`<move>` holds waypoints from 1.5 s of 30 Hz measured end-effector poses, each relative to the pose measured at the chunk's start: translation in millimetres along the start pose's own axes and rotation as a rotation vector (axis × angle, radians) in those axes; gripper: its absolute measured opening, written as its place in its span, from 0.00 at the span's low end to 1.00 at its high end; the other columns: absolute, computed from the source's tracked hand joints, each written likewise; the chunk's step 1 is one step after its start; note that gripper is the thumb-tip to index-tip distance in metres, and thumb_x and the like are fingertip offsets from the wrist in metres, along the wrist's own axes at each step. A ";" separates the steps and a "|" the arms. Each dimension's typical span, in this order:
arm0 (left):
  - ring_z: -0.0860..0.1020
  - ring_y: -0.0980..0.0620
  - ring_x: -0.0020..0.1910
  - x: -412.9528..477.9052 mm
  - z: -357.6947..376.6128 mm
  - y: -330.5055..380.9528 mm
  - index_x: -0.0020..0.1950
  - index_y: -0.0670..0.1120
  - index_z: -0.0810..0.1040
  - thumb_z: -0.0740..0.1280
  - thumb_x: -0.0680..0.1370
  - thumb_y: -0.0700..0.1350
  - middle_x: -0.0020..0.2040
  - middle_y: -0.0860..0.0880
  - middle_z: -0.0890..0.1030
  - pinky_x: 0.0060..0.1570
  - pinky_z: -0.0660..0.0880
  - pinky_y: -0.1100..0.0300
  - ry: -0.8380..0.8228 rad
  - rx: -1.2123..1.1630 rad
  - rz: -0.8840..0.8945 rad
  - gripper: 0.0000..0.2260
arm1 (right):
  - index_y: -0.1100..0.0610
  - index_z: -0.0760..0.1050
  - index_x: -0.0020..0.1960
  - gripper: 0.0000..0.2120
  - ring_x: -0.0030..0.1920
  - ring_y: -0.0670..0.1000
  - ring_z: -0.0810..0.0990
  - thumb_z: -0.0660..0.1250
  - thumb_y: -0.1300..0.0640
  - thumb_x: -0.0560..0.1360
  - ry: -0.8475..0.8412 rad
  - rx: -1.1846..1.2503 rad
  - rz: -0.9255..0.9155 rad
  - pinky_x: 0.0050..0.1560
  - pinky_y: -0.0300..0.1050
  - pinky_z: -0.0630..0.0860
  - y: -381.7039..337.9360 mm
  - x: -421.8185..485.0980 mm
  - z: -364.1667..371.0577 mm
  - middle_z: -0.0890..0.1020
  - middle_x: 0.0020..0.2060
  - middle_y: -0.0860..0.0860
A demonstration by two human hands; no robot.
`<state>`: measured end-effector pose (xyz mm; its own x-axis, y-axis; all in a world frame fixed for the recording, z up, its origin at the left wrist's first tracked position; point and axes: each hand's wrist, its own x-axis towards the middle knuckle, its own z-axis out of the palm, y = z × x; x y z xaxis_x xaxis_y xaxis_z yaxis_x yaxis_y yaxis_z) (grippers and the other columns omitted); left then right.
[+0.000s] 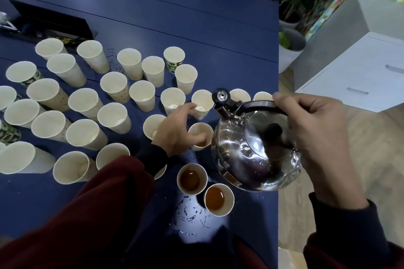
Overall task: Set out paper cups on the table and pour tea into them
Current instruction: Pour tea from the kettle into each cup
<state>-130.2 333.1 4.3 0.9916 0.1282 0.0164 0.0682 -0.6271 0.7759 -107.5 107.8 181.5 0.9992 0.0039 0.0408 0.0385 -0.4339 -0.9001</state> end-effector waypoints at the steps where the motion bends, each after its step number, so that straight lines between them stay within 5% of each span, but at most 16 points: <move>1: 0.78 0.49 0.59 5.5 -2.5 0.9 0.68 0.45 0.72 0.74 0.66 0.56 0.59 0.48 0.79 0.58 0.77 0.49 0.018 -0.007 0.005 0.34 | 0.66 0.72 0.30 0.22 0.27 0.48 0.62 0.72 0.52 0.76 0.018 0.007 0.007 0.31 0.41 0.62 -1.7 2.1 -0.6 0.63 0.24 0.52; 5: 0.76 0.43 0.59 37.8 -11.9 12.3 0.67 0.44 0.73 0.72 0.71 0.52 0.61 0.45 0.78 0.55 0.75 0.48 0.070 0.158 -0.041 0.27 | 0.56 0.66 0.25 0.24 0.26 0.48 0.60 0.69 0.52 0.77 0.025 0.022 0.025 0.32 0.44 0.61 -7.9 12.8 2.9 0.62 0.21 0.45; 9: 0.76 0.39 0.59 70.5 -10.5 23.6 0.70 0.44 0.66 0.74 0.71 0.57 0.64 0.42 0.73 0.47 0.72 0.48 -0.053 0.468 -0.061 0.34 | 0.59 0.68 0.27 0.23 0.27 0.48 0.61 0.68 0.50 0.77 0.042 -0.075 -0.009 0.33 0.44 0.62 -7.8 24.1 6.4 0.62 0.21 0.45; 14: 0.78 0.39 0.55 91.4 0.6 21.5 0.61 0.42 0.71 0.73 0.71 0.58 0.60 0.42 0.75 0.42 0.70 0.51 -0.149 0.597 -0.038 0.27 | 0.68 0.66 0.31 0.26 0.29 0.48 0.60 0.68 0.51 0.78 0.062 -0.155 -0.081 0.32 0.44 0.61 -6.4 34.8 1.9 0.61 0.24 0.51; 21: 0.79 0.42 0.50 85.4 14.4 18.8 0.56 0.45 0.74 0.75 0.69 0.59 0.52 0.46 0.78 0.42 0.71 0.52 -0.154 0.432 -0.019 0.24 | 0.66 0.71 0.32 0.25 0.28 0.49 0.64 0.69 0.48 0.77 0.055 -0.171 -0.017 0.33 0.45 0.66 -1.6 41.7 -3.0 0.64 0.23 0.52; 26: 0.74 0.44 0.65 74.7 18.7 18.6 0.74 0.46 0.68 0.78 0.65 0.60 0.67 0.46 0.75 0.63 0.71 0.50 -0.238 0.283 -0.052 0.42 | 0.61 0.72 0.29 0.23 0.25 0.46 0.65 0.72 0.48 0.75 0.041 -0.176 0.032 0.33 0.42 0.65 5.9 38.7 -3.5 0.66 0.20 0.45; 32: 0.77 0.46 0.54 69.6 21.6 20.2 0.63 0.48 0.76 0.79 0.65 0.57 0.56 0.48 0.78 0.51 0.71 0.55 -0.169 0.238 -0.032 0.30 | 0.62 0.77 0.32 0.21 0.25 0.46 0.67 0.73 0.48 0.75 0.010 -0.249 0.003 0.32 0.42 0.66 8.4 36.8 2.0 0.70 0.21 0.51; 39: 0.77 0.46 0.52 68.6 22.4 18.1 0.61 0.49 0.77 0.78 0.65 0.57 0.54 0.48 0.78 0.52 0.75 0.49 -0.161 0.207 -0.032 0.28 | 0.66 0.78 0.36 0.21 0.33 0.57 0.72 0.73 0.47 0.74 -0.022 -0.309 -0.025 0.30 0.41 0.65 7.7 35.8 6.2 0.76 0.31 0.61; 45: 0.77 0.47 0.51 66.7 23.9 13.8 0.62 0.49 0.78 0.79 0.64 0.58 0.53 0.48 0.78 0.51 0.75 0.50 -0.134 0.179 -0.022 0.29 | 0.65 0.78 0.36 0.21 0.33 0.56 0.73 0.72 0.47 0.75 -0.029 -0.318 -0.009 0.28 0.39 0.65 8.7 37.5 7.2 0.75 0.29 0.59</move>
<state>-60.5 314.6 1.0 0.9946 0.0477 -0.0921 0.0964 -0.7530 0.6509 -69.6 110.6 172.2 0.9990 0.0325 0.0314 0.0451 -0.6938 -0.7188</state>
